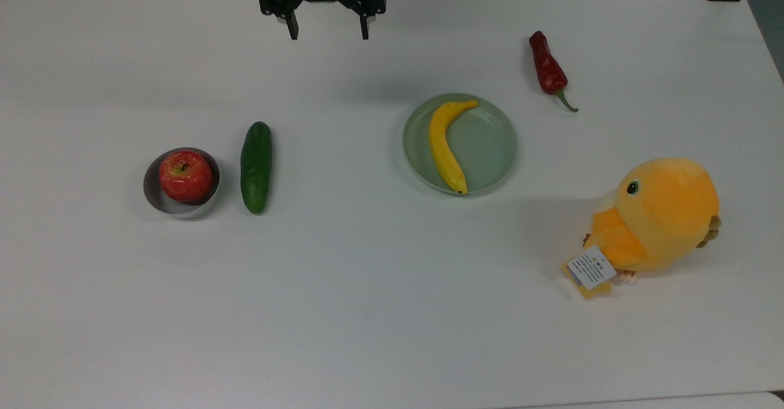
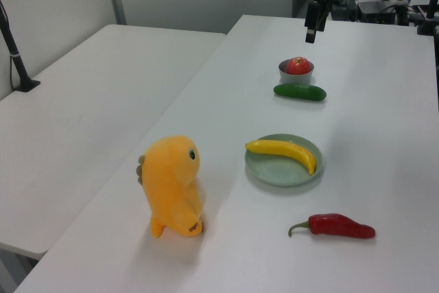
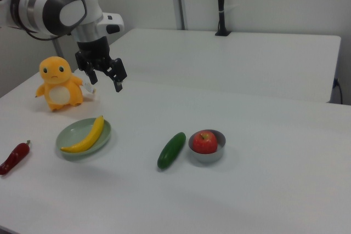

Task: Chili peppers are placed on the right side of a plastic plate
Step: 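Move the open gripper over the red chili pepper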

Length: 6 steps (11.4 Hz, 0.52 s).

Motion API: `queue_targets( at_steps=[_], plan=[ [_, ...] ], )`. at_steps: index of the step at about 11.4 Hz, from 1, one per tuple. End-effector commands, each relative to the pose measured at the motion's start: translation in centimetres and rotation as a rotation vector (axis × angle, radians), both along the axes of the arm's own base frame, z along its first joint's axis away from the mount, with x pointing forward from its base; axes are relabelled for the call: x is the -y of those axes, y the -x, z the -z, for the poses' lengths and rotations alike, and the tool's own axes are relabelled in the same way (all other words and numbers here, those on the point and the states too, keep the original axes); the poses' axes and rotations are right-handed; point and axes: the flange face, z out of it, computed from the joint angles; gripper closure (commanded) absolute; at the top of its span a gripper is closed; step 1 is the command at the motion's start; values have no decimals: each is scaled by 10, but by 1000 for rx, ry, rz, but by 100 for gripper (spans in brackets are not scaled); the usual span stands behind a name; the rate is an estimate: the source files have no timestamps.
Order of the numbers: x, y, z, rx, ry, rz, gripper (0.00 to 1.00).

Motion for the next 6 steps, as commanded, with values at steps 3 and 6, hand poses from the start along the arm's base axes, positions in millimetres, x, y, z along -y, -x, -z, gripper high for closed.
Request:
queue_targets(
  at_steps=[3,6],
  plan=[
    [5,6,-7,1,21,24,0],
    [4,6,-5,0,18,15,0]
  ],
)
